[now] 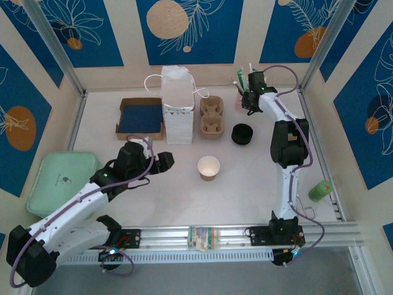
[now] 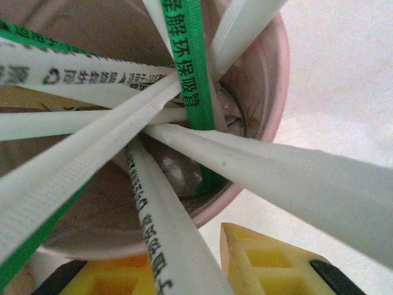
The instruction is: Pack the takeout coffee
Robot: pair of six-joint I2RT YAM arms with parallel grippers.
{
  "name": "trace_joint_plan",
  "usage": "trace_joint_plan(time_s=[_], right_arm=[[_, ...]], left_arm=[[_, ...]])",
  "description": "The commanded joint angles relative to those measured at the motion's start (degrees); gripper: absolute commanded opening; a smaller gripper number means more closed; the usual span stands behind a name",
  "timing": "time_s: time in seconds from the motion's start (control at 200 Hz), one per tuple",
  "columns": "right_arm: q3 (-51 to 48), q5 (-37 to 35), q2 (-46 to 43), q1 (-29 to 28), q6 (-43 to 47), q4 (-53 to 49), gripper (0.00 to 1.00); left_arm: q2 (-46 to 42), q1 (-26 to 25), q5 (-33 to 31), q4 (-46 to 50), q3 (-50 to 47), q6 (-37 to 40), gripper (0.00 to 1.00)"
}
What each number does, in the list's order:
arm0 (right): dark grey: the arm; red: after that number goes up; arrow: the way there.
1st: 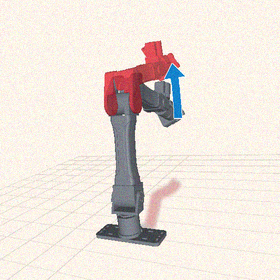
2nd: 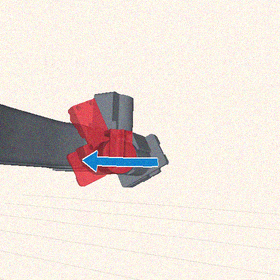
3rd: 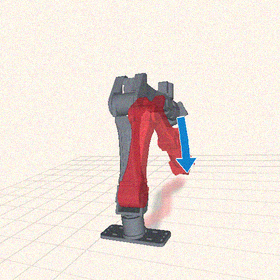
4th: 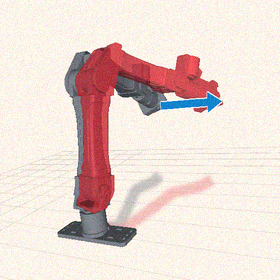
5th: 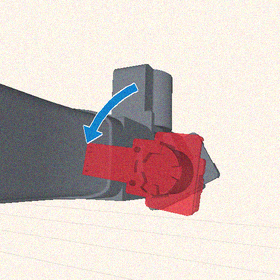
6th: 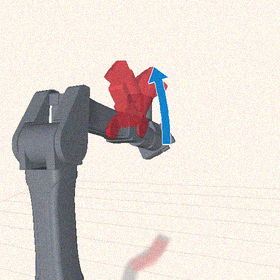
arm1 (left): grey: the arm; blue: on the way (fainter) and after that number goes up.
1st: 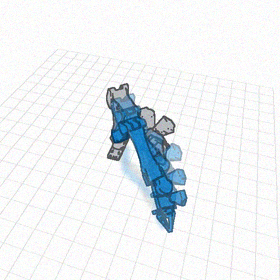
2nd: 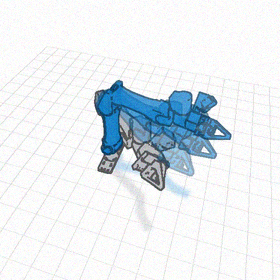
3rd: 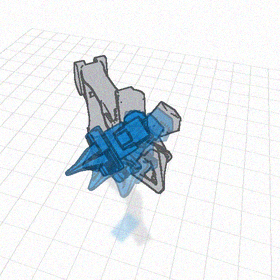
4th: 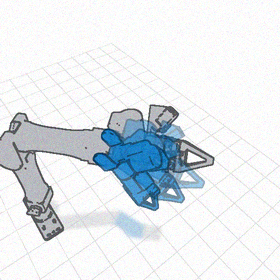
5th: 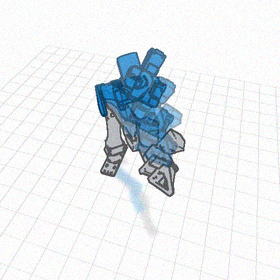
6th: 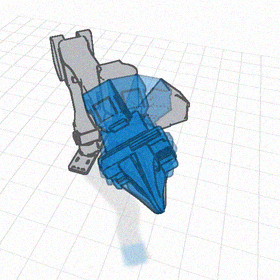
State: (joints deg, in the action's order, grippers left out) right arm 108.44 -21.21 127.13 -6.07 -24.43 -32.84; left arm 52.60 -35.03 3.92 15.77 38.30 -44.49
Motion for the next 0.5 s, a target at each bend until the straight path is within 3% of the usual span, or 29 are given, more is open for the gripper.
trace_joint_plan(time_s=[0.0, 0.495], right_arm=[[1.52, -0.66, -0.02, 0.11, 1.46, -2.05, 0.27], [-7.83, -0.72, -12.05, -1.67, 0.09, -2.6, 0.39]], left_arm=[[-0.97, 0.4, -1.02, 0.84, -0.43, 0.72, 0.83], [-0.9, 0.4, -0.58, 0.51, -0.44, 1.04, 0.83]])
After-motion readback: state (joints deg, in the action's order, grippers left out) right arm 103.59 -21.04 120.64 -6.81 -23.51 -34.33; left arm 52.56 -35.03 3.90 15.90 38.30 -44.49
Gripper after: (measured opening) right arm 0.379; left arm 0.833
